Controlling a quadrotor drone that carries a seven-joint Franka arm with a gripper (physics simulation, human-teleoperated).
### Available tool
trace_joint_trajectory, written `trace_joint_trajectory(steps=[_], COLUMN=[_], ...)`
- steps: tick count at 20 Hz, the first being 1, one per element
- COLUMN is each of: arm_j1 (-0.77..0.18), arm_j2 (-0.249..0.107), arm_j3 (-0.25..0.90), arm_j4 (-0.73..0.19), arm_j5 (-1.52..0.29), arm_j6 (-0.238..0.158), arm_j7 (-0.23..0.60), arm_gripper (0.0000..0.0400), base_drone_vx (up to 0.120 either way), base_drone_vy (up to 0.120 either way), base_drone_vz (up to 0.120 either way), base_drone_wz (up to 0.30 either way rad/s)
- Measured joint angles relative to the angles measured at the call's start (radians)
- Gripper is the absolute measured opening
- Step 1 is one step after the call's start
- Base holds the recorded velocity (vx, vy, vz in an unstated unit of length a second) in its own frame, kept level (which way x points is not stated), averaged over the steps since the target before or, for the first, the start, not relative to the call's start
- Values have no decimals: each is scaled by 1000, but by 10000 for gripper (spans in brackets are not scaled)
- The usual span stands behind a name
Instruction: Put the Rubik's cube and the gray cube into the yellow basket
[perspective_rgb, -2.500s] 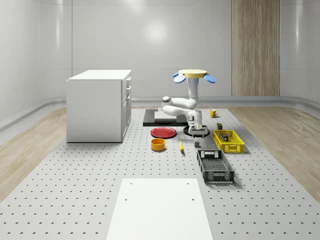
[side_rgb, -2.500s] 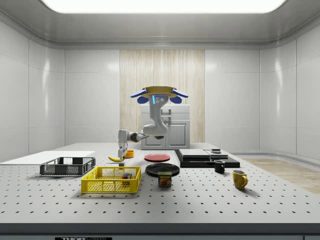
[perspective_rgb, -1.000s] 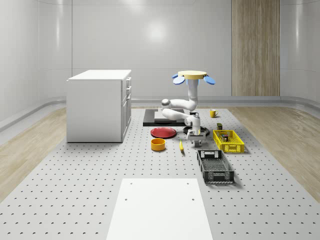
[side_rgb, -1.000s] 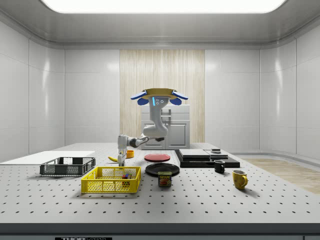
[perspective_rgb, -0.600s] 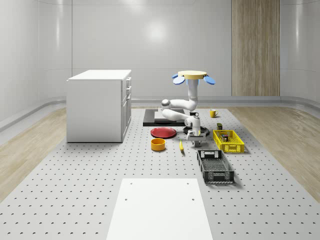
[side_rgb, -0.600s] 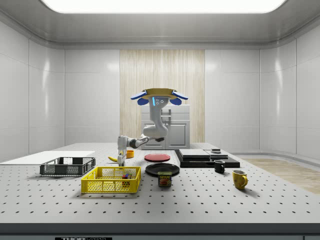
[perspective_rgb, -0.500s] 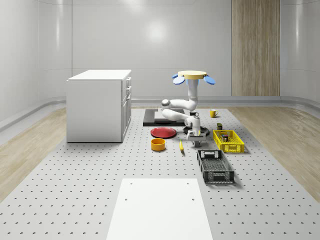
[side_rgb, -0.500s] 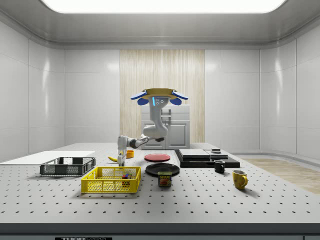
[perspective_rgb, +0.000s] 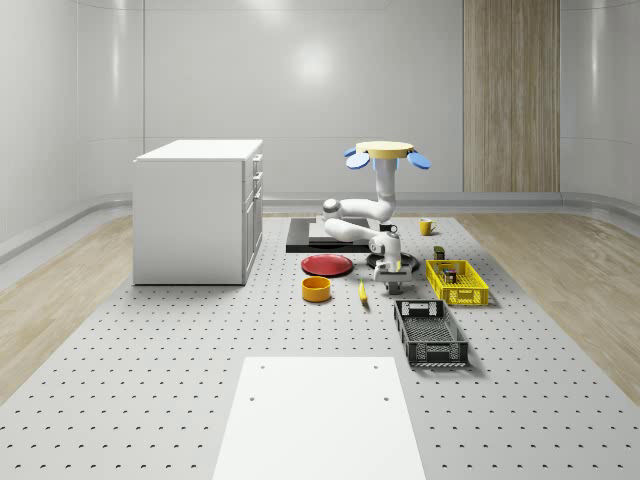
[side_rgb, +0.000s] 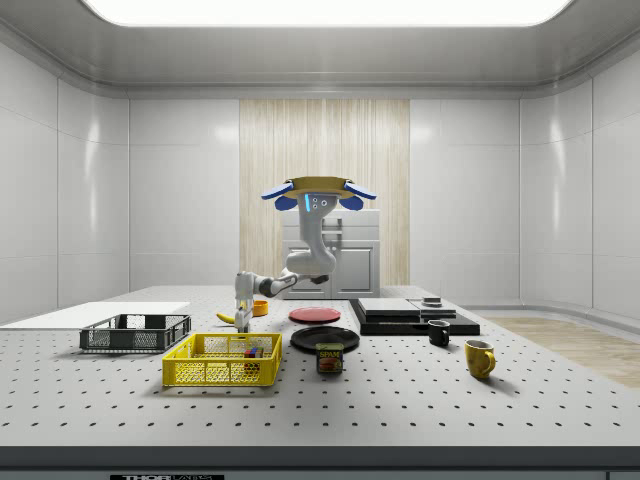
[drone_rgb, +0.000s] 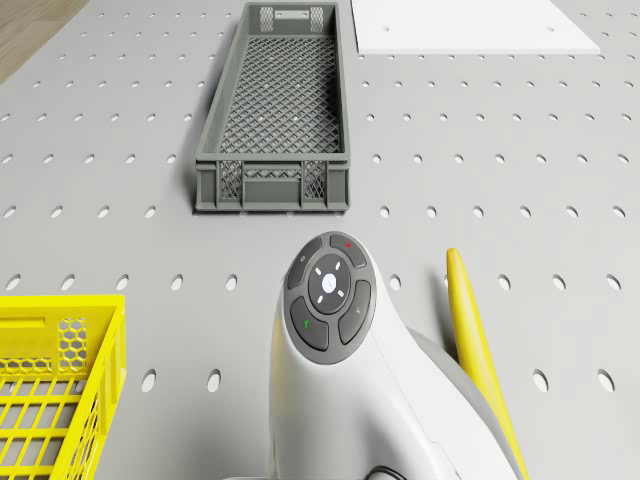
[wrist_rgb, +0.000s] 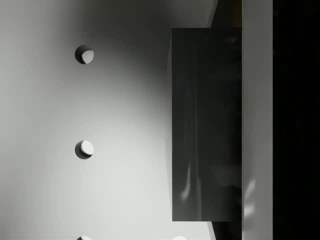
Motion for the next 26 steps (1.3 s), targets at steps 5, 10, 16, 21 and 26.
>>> trace_joint_trajectory(steps=[5,10,16,21,26], arm_j1=[10,21,26,27,26], arm_j2=[0,-3,-7,-11,-15], arm_j3=[40,106,151,164,168], arm_j4=[-16,-37,-48,-51,-51], arm_j5=[36,97,141,154,160], arm_j6=[-19,-46,-61,-62,-59], arm_j7=[-1,0,2,3,4], arm_gripper=[251,250,250,250,250], base_drone_vx=[0,0,0,0,0], base_drone_vy=[0,0,60,120,120], base_drone_vz=[8,120,120,32,0], base_drone_wz=[0,0,0,0,0])
